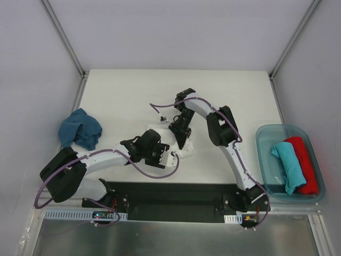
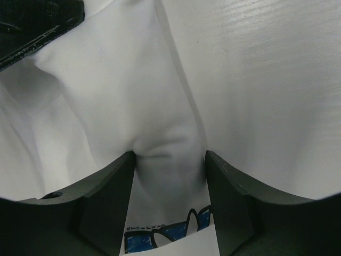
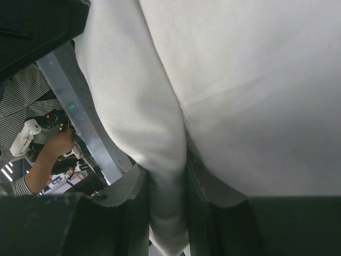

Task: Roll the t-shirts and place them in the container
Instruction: Roll the T-shirt to the center of the board.

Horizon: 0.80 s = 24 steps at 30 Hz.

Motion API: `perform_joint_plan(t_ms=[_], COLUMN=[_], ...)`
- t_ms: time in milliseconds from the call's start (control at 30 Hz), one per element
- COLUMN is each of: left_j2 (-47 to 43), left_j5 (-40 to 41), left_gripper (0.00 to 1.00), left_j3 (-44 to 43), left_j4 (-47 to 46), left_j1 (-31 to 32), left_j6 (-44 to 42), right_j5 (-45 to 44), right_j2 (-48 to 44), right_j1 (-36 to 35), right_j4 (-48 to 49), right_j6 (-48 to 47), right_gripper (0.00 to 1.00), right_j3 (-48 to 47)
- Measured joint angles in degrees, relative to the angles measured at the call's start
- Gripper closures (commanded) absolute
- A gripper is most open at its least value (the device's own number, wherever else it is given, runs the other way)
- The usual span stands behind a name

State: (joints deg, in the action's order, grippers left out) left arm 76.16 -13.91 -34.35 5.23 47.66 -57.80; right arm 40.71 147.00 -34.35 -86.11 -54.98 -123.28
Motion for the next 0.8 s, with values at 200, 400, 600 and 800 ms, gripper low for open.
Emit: perform_joint_plan(t_ms=[200, 400, 600, 800], left_j2=[3.5, 5.7, 8.9, 16.9], left_j5=[0.8, -0.4, -4.8, -14.4], left_gripper=[0.5, 0.55, 0.55, 0.55], left_j3=[-3.0, -5.2, -10.1, -21.0], left_j4=[2.5, 4.6, 9.6, 20.9], left_j1=[0.0, 0.0, -1.5, -5.8], left_j6=[-2.2, -4.7, -4.7, -3.3], right_j5=[0.2, 4.3, -1.3, -9.9], right_j2=[0.0, -5.4, -15.5, -62.7], right_j1=[0.6, 3.6, 19.0, 36.8], right_j4=[0.0, 0.6, 9.1, 51.1], right_j6=[0.8, 1.1, -1.4, 2.9], right_gripper=[0.37, 0.04, 0.04, 0.04], right_j3=[0.0, 3.5, 6.4, 49.2])
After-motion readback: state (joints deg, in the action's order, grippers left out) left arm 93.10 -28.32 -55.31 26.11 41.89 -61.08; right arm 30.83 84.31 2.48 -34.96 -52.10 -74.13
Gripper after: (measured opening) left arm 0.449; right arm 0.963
